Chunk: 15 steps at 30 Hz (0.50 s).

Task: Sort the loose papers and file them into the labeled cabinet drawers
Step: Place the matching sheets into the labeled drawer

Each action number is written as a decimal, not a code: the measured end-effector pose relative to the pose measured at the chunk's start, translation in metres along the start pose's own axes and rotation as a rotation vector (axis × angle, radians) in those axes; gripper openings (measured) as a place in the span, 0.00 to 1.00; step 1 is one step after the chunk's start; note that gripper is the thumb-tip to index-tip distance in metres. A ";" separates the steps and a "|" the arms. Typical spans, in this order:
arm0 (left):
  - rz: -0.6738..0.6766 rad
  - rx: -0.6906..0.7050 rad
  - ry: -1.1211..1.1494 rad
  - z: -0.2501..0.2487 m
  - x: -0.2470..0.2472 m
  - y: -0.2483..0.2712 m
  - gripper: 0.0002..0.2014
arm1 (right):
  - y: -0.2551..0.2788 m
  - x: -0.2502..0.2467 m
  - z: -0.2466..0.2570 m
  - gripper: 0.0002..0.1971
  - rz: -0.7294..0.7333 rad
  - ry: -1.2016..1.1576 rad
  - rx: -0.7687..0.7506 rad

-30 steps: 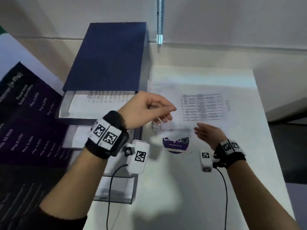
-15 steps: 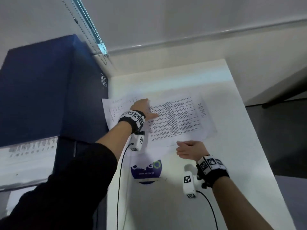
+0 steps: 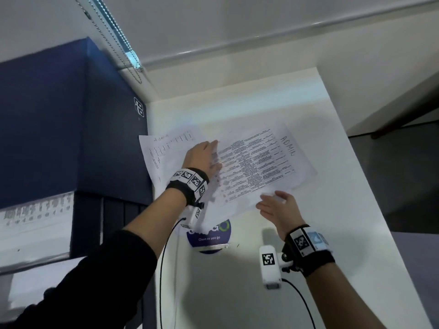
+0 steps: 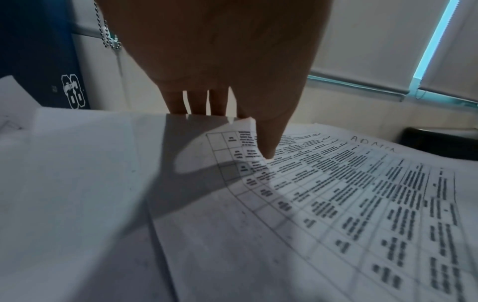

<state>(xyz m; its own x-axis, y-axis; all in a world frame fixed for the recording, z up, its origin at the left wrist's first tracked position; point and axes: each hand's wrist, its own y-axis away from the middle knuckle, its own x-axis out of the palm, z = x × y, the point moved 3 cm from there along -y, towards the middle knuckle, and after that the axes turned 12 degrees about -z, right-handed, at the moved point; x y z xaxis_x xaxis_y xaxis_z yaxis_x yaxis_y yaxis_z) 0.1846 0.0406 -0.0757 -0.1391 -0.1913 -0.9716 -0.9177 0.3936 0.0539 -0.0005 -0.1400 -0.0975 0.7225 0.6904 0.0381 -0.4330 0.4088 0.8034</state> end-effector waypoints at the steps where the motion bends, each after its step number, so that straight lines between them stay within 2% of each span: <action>1: 0.035 -0.015 0.002 -0.003 0.000 0.009 0.36 | 0.000 -0.002 -0.002 0.29 -0.023 0.011 0.010; 3: 0.112 -0.064 0.001 -0.007 0.003 0.026 0.30 | 0.002 -0.007 -0.003 0.33 -0.083 0.063 0.008; 6: 0.176 -0.138 -0.004 -0.011 0.004 0.052 0.16 | 0.003 -0.024 -0.008 0.37 -0.207 0.307 -0.119; 10: 0.340 -0.313 0.204 -0.009 0.014 0.101 0.05 | 0.016 -0.056 -0.020 0.42 -0.304 0.551 -0.291; 12: 0.321 -0.420 0.404 -0.004 0.020 0.131 0.13 | 0.022 -0.073 -0.031 0.43 -0.342 0.559 -0.322; 14: 0.299 -0.503 0.577 0.004 0.026 0.162 0.13 | 0.030 -0.087 -0.043 0.42 -0.351 0.558 -0.309; 15: 0.333 -0.517 0.632 0.007 0.031 0.177 0.12 | 0.030 -0.095 -0.051 0.41 -0.326 0.570 -0.286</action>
<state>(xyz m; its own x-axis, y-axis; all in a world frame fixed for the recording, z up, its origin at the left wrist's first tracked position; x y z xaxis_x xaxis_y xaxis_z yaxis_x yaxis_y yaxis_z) 0.0205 0.1102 -0.0979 -0.4687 -0.6611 -0.5859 -0.8250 0.0904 0.5579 -0.1098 -0.1629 -0.1069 0.4786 0.6791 -0.5565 -0.4238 0.7338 0.5310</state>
